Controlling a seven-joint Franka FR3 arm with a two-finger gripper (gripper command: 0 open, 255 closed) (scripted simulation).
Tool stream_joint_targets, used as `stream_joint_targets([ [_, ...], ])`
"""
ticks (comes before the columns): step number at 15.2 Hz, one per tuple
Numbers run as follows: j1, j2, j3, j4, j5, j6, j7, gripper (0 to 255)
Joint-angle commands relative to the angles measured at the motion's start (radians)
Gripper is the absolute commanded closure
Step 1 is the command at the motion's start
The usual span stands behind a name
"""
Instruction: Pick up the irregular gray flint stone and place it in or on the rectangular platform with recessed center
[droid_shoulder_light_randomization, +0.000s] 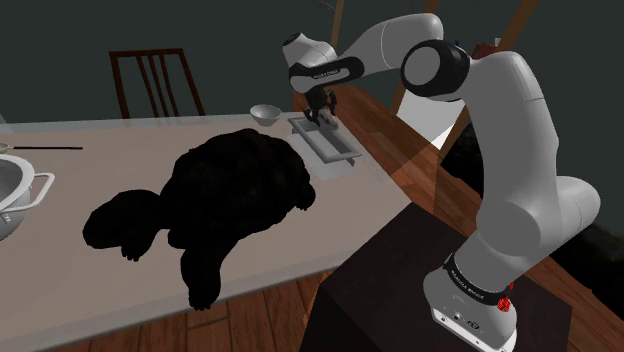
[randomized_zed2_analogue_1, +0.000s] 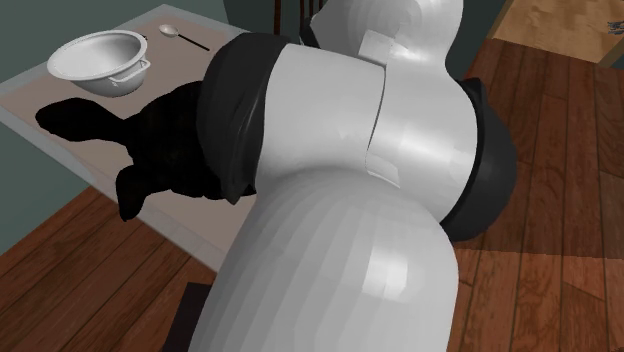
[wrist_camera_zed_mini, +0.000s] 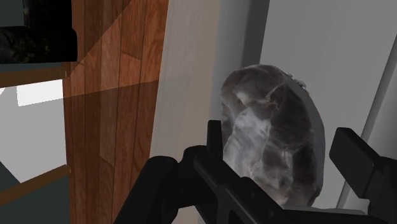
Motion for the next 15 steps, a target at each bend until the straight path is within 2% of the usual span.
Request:
stream_joint_targets([
  [1,-0.001,0.010,-0.002,-0.008,-0.004,0.016,0.009,255],
  [11,-0.001,0.022,-0.005,-0.012,-0.008,0.030,0.017,255],
  [12,-0.001,0.022,-0.005,-0.012,-0.008,0.030,0.017,0],
  [15,-0.001,0.022,-0.005,-0.012,-0.008,0.030,0.017,0],
])
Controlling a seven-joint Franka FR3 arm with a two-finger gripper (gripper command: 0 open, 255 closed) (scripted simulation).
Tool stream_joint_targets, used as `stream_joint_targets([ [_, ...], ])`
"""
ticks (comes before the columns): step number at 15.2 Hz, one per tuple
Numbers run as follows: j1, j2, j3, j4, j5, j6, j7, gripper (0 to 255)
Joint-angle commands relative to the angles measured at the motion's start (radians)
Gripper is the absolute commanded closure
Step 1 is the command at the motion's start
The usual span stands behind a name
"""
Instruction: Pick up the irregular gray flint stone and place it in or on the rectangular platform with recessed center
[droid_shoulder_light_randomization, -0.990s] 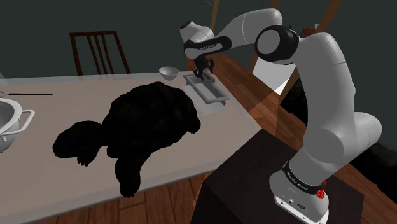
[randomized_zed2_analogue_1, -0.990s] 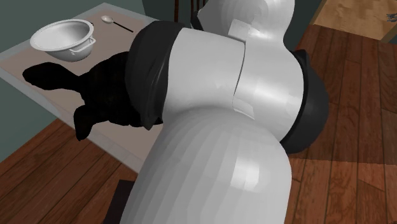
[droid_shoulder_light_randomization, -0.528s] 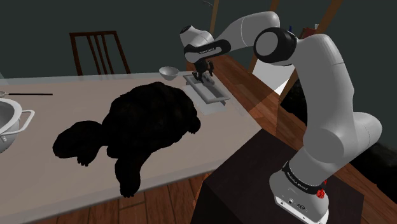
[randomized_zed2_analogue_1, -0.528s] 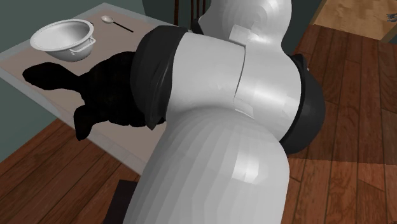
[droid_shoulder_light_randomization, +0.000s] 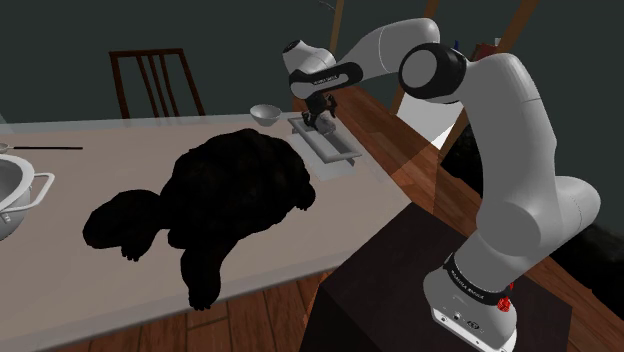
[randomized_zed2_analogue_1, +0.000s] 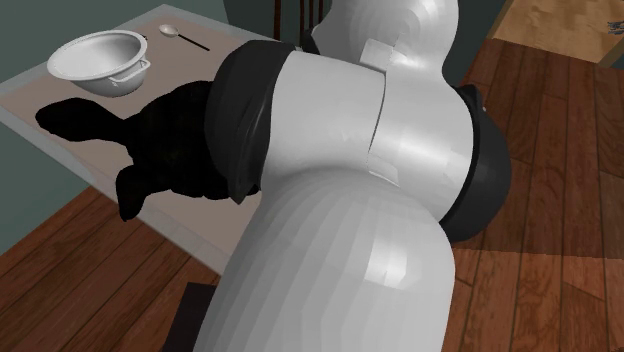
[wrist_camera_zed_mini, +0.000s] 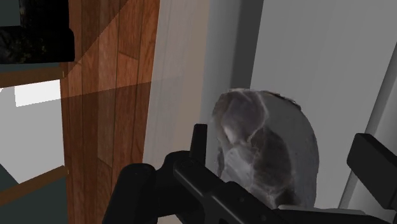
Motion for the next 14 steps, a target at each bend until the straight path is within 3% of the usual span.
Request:
stream_joint_targets([
  [1,0.000,0.000,0.000,0.000,0.000,0.000,0.000,0],
  [6,0.044,-0.009,0.012,0.092,0.018,-0.102,-0.025,0],
  [14,0.044,-0.009,0.012,0.092,0.018,-0.102,-0.025,0],
])
